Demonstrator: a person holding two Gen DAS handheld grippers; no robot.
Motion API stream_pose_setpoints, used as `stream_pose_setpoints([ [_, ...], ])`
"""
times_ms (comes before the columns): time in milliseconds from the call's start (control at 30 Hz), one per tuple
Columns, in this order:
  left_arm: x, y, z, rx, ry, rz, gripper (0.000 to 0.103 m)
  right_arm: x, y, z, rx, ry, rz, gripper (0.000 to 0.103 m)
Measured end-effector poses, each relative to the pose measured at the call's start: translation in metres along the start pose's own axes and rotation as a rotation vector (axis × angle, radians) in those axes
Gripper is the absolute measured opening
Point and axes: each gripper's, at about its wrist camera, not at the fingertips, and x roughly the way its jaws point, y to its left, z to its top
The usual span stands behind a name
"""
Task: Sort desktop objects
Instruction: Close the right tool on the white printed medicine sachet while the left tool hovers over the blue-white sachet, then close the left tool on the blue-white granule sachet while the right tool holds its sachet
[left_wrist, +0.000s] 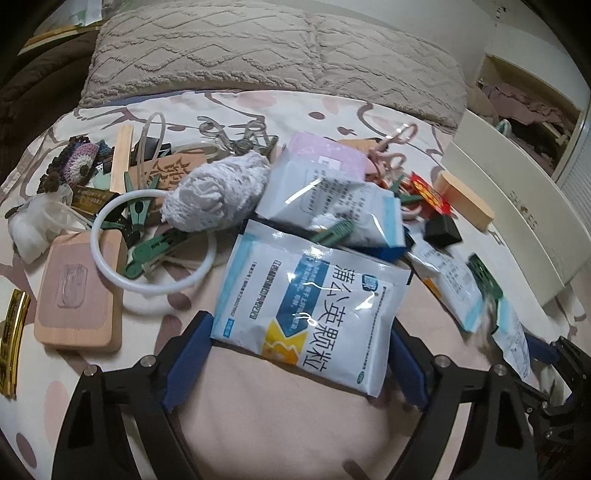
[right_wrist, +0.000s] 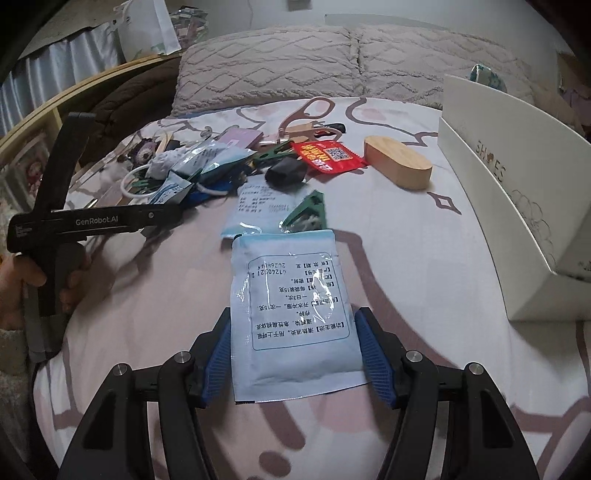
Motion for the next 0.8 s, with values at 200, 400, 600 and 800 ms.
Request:
stream_pose_setpoints([
  [200, -0.017, -0.006, -0.016, -0.003, 0.016, -0.052, 0.087, -0.007, 0.001, -0.007, 0.012, -0.014, 0.014, 0.065],
  [400, -0.038, -0.017, -0.038, 0.024, 0.052, -0.093, 0.087, -0.010, -0.001, -0.008, 0.026, -0.018, 0.028, 0.065],
  [600, -0.045, -0.027, -0.051, 0.066, 0.066, -0.092, 0.088, -0.010, 0.000, -0.009, 0.023, -0.010, 0.022, 0.066],
  [800, -0.049, -0.025, -0.052, 0.056, 0.070, -0.095, 0.096, -0.008, 0.007, -0.009, -0.013, 0.005, 0.026, 0.080],
])
